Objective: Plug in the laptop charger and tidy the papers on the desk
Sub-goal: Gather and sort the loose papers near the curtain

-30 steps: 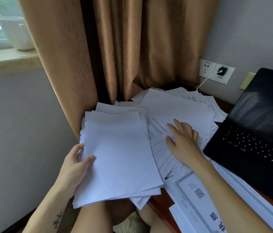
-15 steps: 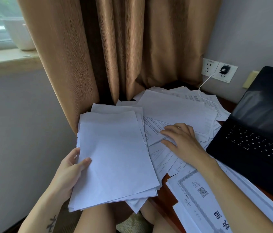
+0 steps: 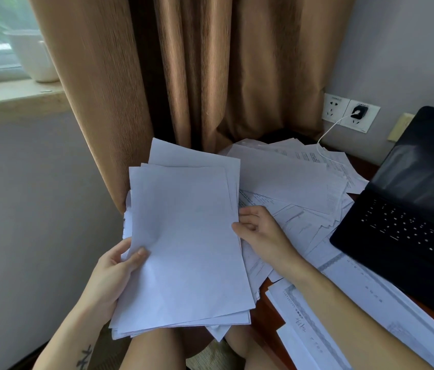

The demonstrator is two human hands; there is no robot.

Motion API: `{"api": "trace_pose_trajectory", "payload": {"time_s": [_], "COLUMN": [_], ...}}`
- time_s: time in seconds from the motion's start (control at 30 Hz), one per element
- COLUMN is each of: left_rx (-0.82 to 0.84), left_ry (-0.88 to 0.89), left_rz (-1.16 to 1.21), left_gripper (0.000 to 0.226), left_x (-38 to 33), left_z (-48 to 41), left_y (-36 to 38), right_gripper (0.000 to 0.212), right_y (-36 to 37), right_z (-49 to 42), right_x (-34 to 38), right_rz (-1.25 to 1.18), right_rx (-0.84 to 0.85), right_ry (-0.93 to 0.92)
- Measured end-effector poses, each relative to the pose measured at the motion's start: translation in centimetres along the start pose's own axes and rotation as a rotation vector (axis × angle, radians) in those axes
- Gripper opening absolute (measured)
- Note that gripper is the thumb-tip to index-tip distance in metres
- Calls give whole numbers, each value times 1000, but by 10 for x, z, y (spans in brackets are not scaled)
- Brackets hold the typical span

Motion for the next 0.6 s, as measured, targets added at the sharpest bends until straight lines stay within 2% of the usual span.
{"api": "trace_pose_trajectory", "payload": {"time_s": [0.13,0.23,0.37,0.43,0.5,0.6], "left_rx": [-1,-4,2,18,24,35], "left_ry": [-16,9,117,140,161,188], "left_rz": [14,-1,-77,-106,-132,-116], "left_gripper": [25,23,20,23,23,36], "left_x": [1,-2,-14,-16,-17,-17], "left_z": [0,2,4,3,1,-3], "left_y": [0,0,0,0,2,3], "right_gripper": [55,42,39,43,46,43], "right_y": [6,6,-27,-39,-40,-31], "right_z": [5,7,4,4,5,10], "right_x": [-4,1,8,4,0,1], "right_rz": [-173,-128,-164,-190,-180,-53], "right_rx": [34,31,-213,-270,-250,-167], "right_ry": [130,102,45,74,112,172]}}
Point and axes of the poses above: each hand's wrist, its own z-axis away from the middle knuckle, its own y-axis out of the palm, x = y × z, the point moved 7 cm from there along -z, towards the middle knuckle, and after that the axes turned 1 degree about -z, right-handed, at the moved point
